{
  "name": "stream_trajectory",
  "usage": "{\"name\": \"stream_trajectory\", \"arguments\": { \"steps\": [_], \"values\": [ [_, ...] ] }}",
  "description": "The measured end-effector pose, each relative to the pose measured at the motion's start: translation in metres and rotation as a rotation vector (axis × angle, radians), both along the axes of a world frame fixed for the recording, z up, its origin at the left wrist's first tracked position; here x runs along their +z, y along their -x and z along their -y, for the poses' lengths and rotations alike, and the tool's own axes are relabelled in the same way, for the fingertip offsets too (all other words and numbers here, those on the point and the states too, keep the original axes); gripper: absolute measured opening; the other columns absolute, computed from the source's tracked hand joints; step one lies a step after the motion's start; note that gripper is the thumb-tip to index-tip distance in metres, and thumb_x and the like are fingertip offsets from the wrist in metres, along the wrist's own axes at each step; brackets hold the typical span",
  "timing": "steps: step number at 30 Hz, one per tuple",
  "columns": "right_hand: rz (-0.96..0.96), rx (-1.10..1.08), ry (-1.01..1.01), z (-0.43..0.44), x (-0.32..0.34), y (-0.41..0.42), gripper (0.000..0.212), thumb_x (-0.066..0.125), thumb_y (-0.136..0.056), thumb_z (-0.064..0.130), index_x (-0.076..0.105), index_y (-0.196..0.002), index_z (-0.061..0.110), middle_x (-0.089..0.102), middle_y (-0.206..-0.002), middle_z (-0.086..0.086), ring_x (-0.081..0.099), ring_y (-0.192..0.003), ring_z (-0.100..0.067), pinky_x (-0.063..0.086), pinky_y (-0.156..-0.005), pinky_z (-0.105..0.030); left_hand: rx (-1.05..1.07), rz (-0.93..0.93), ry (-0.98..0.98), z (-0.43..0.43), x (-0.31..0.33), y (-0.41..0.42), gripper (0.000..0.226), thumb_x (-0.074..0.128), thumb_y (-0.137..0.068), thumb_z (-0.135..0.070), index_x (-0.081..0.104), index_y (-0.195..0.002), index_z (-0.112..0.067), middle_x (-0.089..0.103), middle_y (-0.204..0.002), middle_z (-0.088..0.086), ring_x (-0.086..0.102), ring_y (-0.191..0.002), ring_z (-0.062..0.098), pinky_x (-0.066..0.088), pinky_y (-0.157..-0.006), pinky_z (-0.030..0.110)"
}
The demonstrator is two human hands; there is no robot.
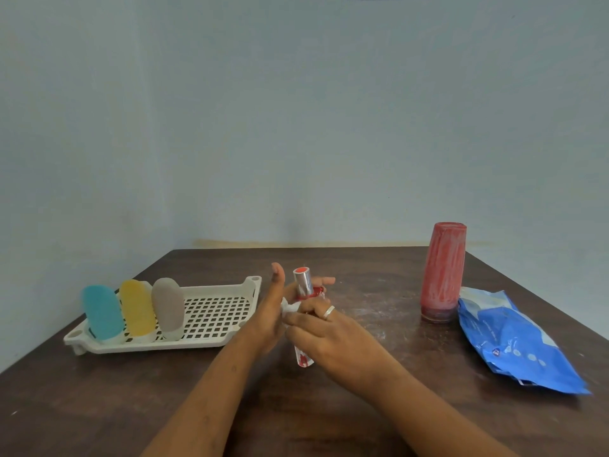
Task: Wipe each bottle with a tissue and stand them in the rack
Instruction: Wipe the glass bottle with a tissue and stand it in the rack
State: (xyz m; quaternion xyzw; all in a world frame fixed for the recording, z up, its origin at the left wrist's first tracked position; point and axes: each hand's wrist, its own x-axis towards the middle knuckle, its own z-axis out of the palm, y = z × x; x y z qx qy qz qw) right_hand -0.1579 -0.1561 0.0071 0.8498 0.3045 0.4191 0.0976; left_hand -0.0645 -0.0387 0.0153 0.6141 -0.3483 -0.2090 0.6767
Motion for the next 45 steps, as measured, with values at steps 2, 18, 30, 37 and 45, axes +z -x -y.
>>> {"name": "stream_trajectory", "arguments": {
  "steps": [2, 18, 30, 37, 45],
  "values": [
    [0.011, -0.038, 0.106, -0.003, -0.004, 0.002, 0.012, 0.055, -0.085, 0.009, 0.06, -0.095, 0.013, 0.067, -0.104, -0.002, 0.057, -0.092, -0.019, 0.051, -0.075, -0.027, 0.027, -0.052, 0.027, 0.0, -0.002, -0.002, 0.114, 0.041, -0.047, -0.1, 0.068, -0.121, -0.018, 0.064, -0.129, 0.005, 0.058, -0.123, 0.024, 0.039, -0.11, 0.048],
    [-0.304, -0.16, 0.243, -0.016, -0.013, 0.01, 0.01, 0.071, -0.074, 0.023, 0.066, -0.082, 0.022, 0.07, -0.083, 0.003, 0.064, -0.081, -0.017, 0.052, -0.067, -0.023, 0.167, -0.154, 0.116, 0.005, -0.015, -0.022, 0.089, 0.077, -0.049, -0.075, 0.07, -0.112, -0.013, 0.071, -0.108, 0.012, 0.068, -0.104, 0.024, 0.051, -0.094, 0.041],
    [-0.601, -0.184, -0.003, 0.007, -0.007, 0.02, 0.01, 0.053, -0.085, 0.007, 0.06, -0.084, 0.015, 0.065, -0.082, -0.005, 0.054, -0.083, -0.022, 0.052, -0.062, -0.033, 0.208, -0.26, 0.159, 0.01, -0.02, -0.024, 0.081, 0.061, -0.069, -0.069, 0.064, -0.118, -0.005, 0.066, -0.098, 0.018, 0.066, -0.093, 0.028, 0.05, -0.095, 0.045],
    [-0.584, -0.218, -0.506, 0.052, 0.055, 0.004, 0.013, 0.06, -0.089, 0.022, 0.067, -0.099, 0.026, 0.061, -0.089, 0.018, 0.049, -0.074, 0.01, 0.036, -0.067, -0.006, 0.182, -0.294, 0.154, 0.01, -0.022, -0.026, 0.076, 0.04, -0.075, -0.065, 0.063, -0.119, -0.008, 0.067, -0.095, 0.016, 0.067, -0.087, 0.025, 0.051, -0.088, 0.042],
    [-0.553, -0.068, -0.978, 0.044, 0.047, -0.027, 0.011, 0.065, -0.087, 0.019, 0.072, -0.095, 0.021, 0.061, -0.076, 0.019, 0.052, -0.065, 0.018, 0.037, -0.055, -0.003, 0.157, -0.43, 0.27, 0.012, -0.026, -0.03, 0.085, 0.038, -0.071, -0.076, 0.071, -0.105, -0.005, 0.066, -0.092, 0.022, 0.065, -0.083, 0.031, 0.049, -0.088, 0.045]
  ]
}}
